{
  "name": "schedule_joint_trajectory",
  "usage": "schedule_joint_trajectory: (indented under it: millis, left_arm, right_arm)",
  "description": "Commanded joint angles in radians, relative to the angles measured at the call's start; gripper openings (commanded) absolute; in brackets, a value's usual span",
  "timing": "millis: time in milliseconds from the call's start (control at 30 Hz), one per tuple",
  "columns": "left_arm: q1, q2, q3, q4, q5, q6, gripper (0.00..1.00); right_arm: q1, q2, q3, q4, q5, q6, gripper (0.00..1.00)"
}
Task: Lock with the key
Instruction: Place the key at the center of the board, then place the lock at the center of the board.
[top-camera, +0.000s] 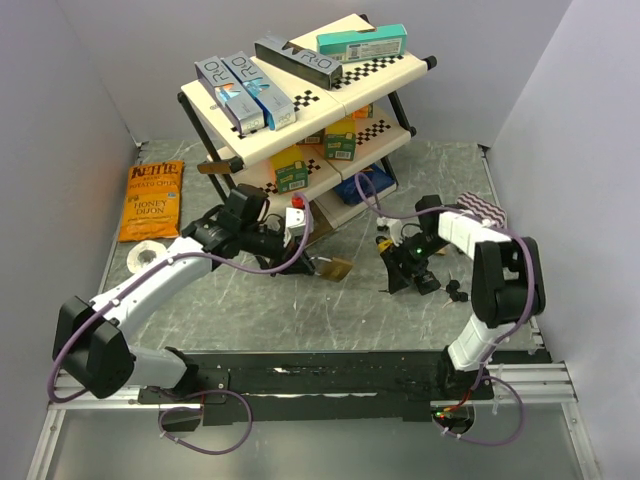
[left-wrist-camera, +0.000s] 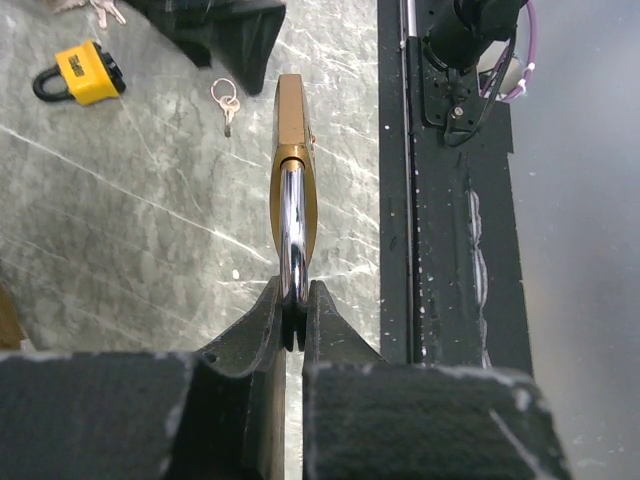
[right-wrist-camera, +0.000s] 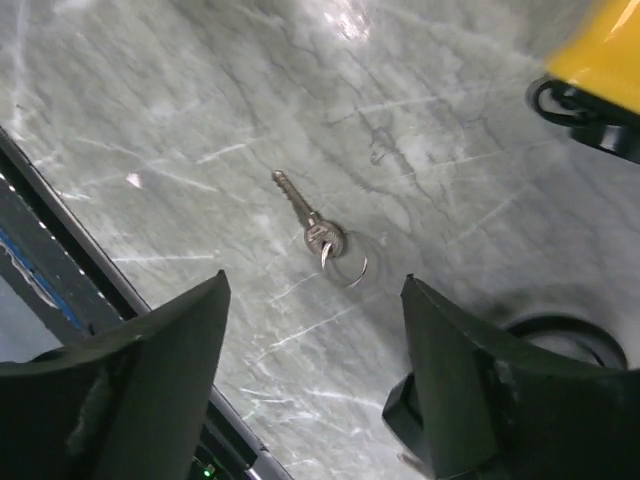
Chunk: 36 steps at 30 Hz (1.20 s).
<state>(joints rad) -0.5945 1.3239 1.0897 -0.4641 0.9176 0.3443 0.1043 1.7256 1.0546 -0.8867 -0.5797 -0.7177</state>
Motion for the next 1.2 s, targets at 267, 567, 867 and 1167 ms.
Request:
schedule_joint_trajectory:
  millis: [267, 567, 867, 1167]
  left_arm:
    - [-0.076, 0.113, 0.137, 0.091, -0.003, -0.269, 0.01]
    - [-0.122, 0.212, 0.222, 0.194, -0.002, -0.524, 0.01]
    - [-0.156, 0.193, 0.190, 0.249, -0.040, -0.565, 0.01]
    - [-0.156, 0.176, 0.168, 0.262, -0.042, -0.597, 0.01]
  right_arm:
    - [0.047, -0.704, -0.105, 0.194, -0.272, -0.011, 1.00]
    - [0.395, -0.913, -0.260, 0.414, 0.052, 0.034, 1.00]
    - [0.531, -0.873, -0.281, 0.497, 0.208, 0.064, 1.00]
    - [0.610, -0.833, -0.286, 0.548, 0.328, 0.096, 0.82]
